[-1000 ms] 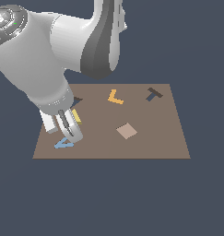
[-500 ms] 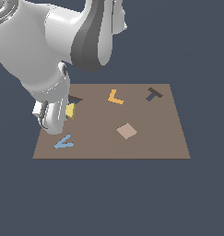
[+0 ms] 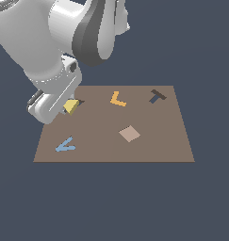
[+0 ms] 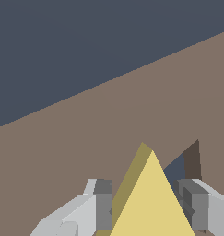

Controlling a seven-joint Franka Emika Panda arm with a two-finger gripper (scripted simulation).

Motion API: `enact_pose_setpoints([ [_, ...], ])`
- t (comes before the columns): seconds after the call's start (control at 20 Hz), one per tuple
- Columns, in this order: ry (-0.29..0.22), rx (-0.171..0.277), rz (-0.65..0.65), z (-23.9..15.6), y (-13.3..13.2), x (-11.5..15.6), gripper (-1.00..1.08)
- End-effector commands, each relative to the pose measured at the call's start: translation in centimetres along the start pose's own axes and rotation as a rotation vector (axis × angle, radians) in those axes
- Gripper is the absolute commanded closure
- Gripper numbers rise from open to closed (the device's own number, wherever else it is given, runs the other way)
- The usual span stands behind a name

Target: Insert a designated object into the corresponding slot on a board.

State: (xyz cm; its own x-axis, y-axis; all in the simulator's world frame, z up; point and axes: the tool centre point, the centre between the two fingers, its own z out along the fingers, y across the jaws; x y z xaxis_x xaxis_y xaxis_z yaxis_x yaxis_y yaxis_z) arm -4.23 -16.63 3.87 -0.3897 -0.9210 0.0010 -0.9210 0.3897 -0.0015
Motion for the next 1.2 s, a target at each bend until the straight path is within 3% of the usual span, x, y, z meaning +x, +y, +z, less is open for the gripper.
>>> enact_pose_setpoints([
  [0.0, 0.000, 0.000, 0.088, -0.1, 0.7, 0.2, 1.08],
  [0.55, 0.000, 0.000, 0.328, -0.1, 2.7, 0.2, 1.08],
  [1.15, 0.000, -0.001, 0.381, 0.0, 3.1, 0.1, 1.08],
])
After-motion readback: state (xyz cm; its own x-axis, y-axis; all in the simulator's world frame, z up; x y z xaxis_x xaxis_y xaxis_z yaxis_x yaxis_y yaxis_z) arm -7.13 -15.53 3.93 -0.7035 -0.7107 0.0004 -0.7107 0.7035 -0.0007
